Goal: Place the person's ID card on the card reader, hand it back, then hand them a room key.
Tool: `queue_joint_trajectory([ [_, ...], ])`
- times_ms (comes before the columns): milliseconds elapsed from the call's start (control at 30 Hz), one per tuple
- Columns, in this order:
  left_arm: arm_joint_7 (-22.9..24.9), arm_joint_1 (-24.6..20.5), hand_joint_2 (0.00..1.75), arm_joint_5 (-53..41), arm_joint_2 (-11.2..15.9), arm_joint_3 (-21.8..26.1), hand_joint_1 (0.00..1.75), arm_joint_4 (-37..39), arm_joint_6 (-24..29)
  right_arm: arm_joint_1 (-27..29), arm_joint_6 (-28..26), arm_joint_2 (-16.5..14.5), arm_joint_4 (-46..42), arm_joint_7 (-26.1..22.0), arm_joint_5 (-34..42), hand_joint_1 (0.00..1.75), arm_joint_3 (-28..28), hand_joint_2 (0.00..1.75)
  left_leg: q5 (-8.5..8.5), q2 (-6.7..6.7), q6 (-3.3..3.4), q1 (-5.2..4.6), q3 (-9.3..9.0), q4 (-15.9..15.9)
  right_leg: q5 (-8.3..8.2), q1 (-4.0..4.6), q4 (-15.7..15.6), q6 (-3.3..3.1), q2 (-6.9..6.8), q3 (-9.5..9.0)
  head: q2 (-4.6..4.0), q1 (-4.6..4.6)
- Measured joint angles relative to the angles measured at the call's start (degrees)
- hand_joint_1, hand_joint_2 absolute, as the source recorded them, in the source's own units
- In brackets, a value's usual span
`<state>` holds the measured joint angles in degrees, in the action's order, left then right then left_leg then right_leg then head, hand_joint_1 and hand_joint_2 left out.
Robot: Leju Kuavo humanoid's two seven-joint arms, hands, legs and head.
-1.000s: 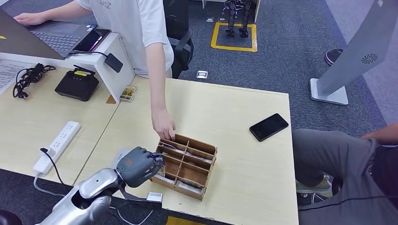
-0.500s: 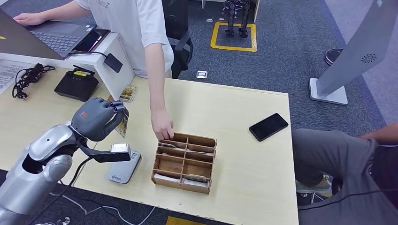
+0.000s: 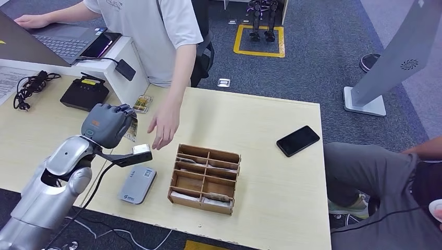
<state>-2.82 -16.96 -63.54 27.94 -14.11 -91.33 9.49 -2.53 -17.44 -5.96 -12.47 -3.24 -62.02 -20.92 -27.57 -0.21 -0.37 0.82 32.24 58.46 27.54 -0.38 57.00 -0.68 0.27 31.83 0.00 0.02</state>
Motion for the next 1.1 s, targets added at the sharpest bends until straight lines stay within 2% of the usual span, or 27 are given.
queue_joint_trajectory([
  [133,1.66,-0.8,1.75,-2.92,-1.79,0.28,1.75,4.28,2.61,0.04,0.31,-0.01,0.06,0.24,-0.49,0.0,-0.21,1.75,0.0,0.0,0.0,0.0,0.02,0.0,0.0,0.0,0.0,0.0,0.01,0.02,0.0,0.01],
  [300,2.03,-1.89,1.75,-4.25,-3.46,0.46,1.75,7.73,3.19,0.13,0.45,-0.01,0.06,0.1,-0.88,0.0,-0.66,1.75,0.0,0.0,0.0,0.0,0.06,0.0,0.0,0.0,0.0,0.0,0.01,0.05,0.0,0.01],
  [633,2.16,-2.81,1.75,-4.75,-4.8,0.56,1.75,10.3,3.34,0.32,0.43,-0.01,0.06,-0.72,-1.05,0.0,-0.97,1.75,0.0,0.01,0.0,0.0,0.06,0.0,0.0,0.0,0.0,0.0,0.02,0.06,0.0,0.01],
  [700,2.16,-2.86,1.75,-4.77,-4.98,0.56,1.63,10.48,3.34,0.4,0.43,-0.01,0.06,-0.76,-1.04,0.0,-0.98,1.75,0.0,0.01,0.0,0.0,0.07,0.0,0.0,0.0,0.0,0.0,0.02,0.06,0.0,0.01],
  [767,2.16,-2.88,1.75,-4.78,-5.13,0.56,0.78,10.58,3.34,0.51,0.43,-0.01,0.06,-0.79,-1.02,0.0,-1.01,1.75,-0.01,0.01,0.0,0.0,0.07,0.0,0.0,0.0,0.0,0.0,0.02,0.07,0.0,0.01],
  [833,2.16,-2.89,1.75,-4.74,-5.22,0.56,0.02,10.61,3.43,0.6,0.44,-0.01,0.06,-0.81,-1.0,0.0,-1.1,1.75,-0.01,0.01,0.0,0.0,0.08,0.0,0.0,0.0,0.0,0.0,0.02,0.07,0.0,0.01],
  [1100,1.53,-2.84,1.75,-3.83,-6.49,1.49,0.0,10.61,7.02,0.71,0.44,-0.01,0.06,-0.85,-1.19,0.0,-1.85,1.75,0.0,0.0,0.0,0.0,0.1,0.0,0.0,0.0,0.0,0.0,0.01,0.07,0.0,0.01],
])
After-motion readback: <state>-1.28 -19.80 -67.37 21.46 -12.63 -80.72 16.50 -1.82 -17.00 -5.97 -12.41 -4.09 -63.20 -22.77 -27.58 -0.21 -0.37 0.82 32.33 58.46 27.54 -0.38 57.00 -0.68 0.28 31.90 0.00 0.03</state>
